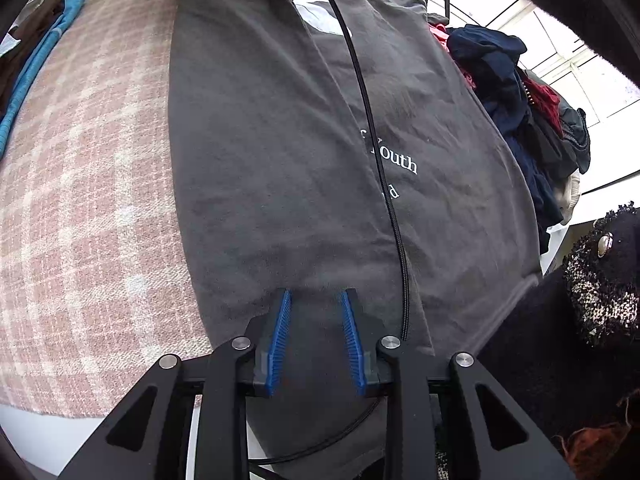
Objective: Fold clothes
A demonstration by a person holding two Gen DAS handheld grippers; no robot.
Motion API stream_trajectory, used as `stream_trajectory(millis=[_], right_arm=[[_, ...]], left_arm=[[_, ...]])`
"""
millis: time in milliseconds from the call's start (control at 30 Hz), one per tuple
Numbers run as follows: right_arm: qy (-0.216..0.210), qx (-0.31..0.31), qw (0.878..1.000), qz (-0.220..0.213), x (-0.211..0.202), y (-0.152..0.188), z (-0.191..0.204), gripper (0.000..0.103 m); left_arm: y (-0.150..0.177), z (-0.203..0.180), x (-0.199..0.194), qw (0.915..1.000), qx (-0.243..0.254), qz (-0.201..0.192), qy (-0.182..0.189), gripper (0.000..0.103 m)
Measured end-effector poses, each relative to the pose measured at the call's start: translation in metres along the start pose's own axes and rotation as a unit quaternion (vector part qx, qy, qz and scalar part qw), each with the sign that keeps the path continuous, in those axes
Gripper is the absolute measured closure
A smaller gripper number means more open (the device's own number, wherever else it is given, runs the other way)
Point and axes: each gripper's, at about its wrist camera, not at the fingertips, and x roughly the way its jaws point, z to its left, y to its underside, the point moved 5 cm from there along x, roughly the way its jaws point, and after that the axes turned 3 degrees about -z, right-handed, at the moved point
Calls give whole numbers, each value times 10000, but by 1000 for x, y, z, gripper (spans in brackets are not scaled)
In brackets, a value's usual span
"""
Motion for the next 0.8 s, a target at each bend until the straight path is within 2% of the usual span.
stream_trajectory(millis=[67, 100, 133, 233, 333, 433, 500, 567, 700, 767, 800], right_arm=[[-180, 80, 9998, 7, 1, 0, -6, 78], [-198, 112, 9997, -5, 0, 1, -12, 93], [-216, 145, 9997, -16, 0, 2, -17, 97], [-458, 321, 9984, -121, -8, 8, -27, 98], [-694, 467, 9956, -418, -29, 15, -38, 98], [-751, 734, 9916, -760, -56, 25, -61, 98], [-599, 971, 9887, -974, -74, 35, -86, 98], [-197, 1103, 9874, -1122, -86, 42, -113, 98], [-191, 1330, 9837, -1199, -86, 48, -134, 95], [-189, 1443, 9816, -1237, -86, 50, -145, 87], [-187, 1500, 9805, -1256, -86, 52, -150, 75]], left_arm=[[0, -1, 0, 10000, 51, -13, 6, 75], [0, -2, 1, 10000, 72, -22, 1, 74], [-2, -7, 5, 10000, 69, -30, -4, 74], [-3, -8, 6, 10000, 75, -54, 4, 73], [-4, -9, 7, 10000, 84, -46, 9, 73], [-4, -9, 7, 9999, 118, -19, -1, 72], [-5, -10, 8, 9999, 125, -8, -6, 72], [-5, -11, 9, 9999, 132, -6, -6, 71], [-6, -14, 10, 9998, 196, 23, -12, 66], [-5, -14, 10, 9997, 237, 55, -34, 64], [-5, -14, 10, 9997, 251, 65, -37, 63]])
